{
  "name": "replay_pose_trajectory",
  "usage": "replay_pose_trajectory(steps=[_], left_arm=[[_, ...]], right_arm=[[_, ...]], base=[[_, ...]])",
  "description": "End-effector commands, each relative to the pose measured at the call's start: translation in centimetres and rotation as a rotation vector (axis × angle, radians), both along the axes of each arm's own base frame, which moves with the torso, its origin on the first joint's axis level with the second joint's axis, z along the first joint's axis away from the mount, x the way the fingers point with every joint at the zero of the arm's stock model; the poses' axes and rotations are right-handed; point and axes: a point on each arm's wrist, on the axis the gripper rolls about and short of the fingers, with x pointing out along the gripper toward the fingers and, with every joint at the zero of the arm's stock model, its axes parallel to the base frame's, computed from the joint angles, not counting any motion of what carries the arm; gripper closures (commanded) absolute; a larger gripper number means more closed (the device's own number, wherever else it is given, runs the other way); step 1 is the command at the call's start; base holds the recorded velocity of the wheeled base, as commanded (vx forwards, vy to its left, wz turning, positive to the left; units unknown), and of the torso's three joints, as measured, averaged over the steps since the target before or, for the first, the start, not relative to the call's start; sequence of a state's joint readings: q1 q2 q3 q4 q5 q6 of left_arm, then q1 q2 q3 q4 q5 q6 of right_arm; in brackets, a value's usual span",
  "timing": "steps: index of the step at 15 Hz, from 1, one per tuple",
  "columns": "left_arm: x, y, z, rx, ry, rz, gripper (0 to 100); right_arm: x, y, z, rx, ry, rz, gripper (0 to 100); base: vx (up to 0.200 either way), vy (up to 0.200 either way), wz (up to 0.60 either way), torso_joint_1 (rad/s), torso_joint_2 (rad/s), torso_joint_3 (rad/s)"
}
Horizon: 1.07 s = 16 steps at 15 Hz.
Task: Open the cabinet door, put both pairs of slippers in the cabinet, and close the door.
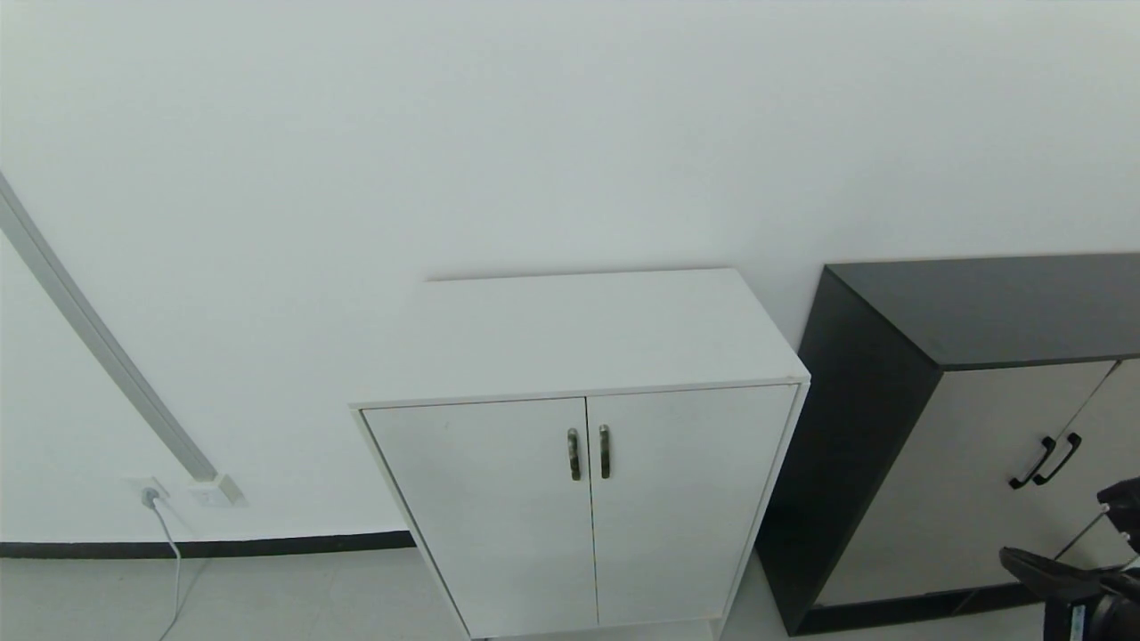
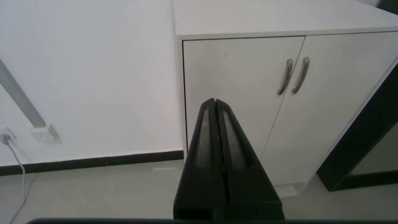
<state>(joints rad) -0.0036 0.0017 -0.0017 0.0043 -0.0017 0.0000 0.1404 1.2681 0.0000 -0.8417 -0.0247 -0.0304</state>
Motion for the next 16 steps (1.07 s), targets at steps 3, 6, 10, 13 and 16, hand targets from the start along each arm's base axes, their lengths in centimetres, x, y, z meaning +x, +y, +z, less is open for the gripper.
replay_pose_trajectory(steps=[3,6,10,13,16], left_arm=[[0.0,0.0,0.0,0.0,0.0,0.001,100],[0.0,0.0,0.0,0.0,0.0,0.001,100],[0.0,0.0,0.0,0.0,0.0,0.001,100],[0.0,0.0,0.0,0.0,0.0,-0.001,100],[0.0,0.0,0.0,0.0,0.0,0.001,100]], right_arm=[[-3.4,-0.2,-0.1,-0.005,0.06,0.037,100],[-6.2,-0.7,-1.0,-0.015,0.136,0.041,100],[-8.4,-1.0,-1.8,-0.017,0.191,0.041,100],[-9.6,-1.1,-2.2,-0.003,0.197,0.077,100],[-10.4,-1.2,-2.5,-0.003,0.188,0.113,100]], base=[[0.0,0.0,0.0,0.0,0.0,0.0],[0.0,0.0,0.0,0.0,0.0,0.0],[0.0,0.0,0.0,0.0,0.0,0.0],[0.0,0.0,0.0,0.0,0.0,0.0],[0.0,0.0,0.0,0.0,0.0,0.0]])
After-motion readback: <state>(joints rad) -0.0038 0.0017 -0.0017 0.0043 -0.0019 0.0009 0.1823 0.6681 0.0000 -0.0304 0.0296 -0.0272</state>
